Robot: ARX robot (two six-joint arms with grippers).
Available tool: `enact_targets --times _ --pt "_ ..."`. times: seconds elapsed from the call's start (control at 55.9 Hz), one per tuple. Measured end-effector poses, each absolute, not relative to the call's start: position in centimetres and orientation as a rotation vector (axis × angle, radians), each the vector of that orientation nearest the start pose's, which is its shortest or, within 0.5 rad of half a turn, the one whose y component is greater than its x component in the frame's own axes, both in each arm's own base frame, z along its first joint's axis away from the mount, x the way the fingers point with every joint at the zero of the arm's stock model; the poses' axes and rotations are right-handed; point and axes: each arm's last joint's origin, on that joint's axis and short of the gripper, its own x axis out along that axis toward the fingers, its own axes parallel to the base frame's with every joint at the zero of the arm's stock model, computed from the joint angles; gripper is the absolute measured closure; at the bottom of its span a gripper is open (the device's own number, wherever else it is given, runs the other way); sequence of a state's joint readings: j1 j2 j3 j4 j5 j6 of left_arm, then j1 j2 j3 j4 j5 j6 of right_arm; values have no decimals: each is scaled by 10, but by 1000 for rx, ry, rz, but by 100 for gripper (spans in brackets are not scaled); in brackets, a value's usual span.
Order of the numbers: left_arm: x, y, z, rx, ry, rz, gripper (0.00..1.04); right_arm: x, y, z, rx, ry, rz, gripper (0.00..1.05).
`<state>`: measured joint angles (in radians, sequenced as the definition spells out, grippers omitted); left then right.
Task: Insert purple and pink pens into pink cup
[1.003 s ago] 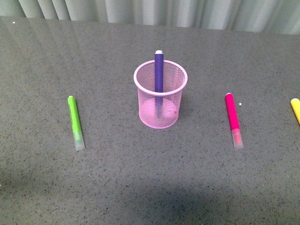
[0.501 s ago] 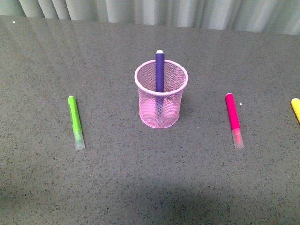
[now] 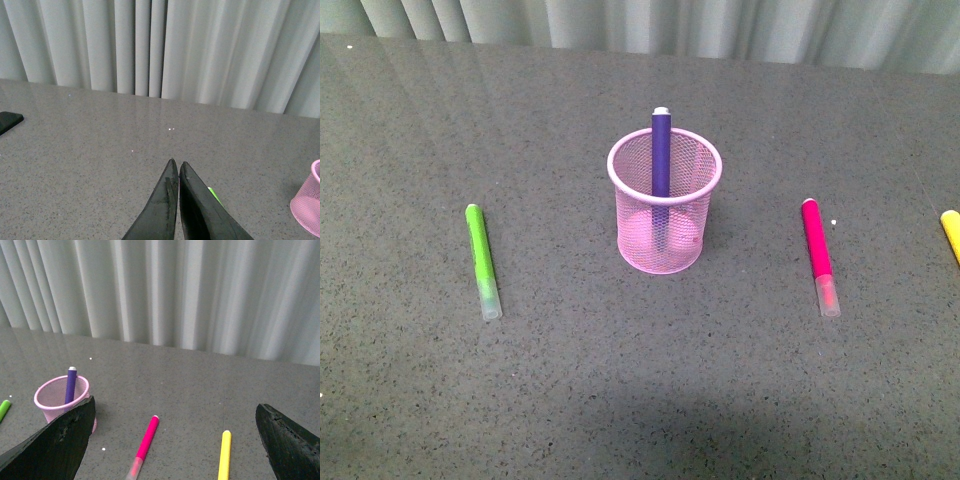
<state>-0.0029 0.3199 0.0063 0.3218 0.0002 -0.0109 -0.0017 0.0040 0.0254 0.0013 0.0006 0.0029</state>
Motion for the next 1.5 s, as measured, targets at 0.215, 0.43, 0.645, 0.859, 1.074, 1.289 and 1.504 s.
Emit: enact_targets --times 0.215,0.43,0.645,0.859,1.074,1.289,1.504 --pt "113 0 169 -11 -8 -3 103 96 0 172 3 -23 -2 7" --pt "110 0 168 -11 -8 -3 103 96 0 172 3 -23 -2 7" --pt "103 0 165 -10 21 -3 103 96 0 172 3 -23 -2 7" --pt "98 0 164 -10 10 0 103 96 0 172 3 -23 -2 7" --pt "98 0 165 -10 9 -1 86 96 0 172 3 -23 -2 7" --pt "98 0 165 -10 9 -1 47 96 0 172 3 -23 -2 7" --pt "98 0 165 -9 9 -1 6 96 0 172 3 -23 -2 7"
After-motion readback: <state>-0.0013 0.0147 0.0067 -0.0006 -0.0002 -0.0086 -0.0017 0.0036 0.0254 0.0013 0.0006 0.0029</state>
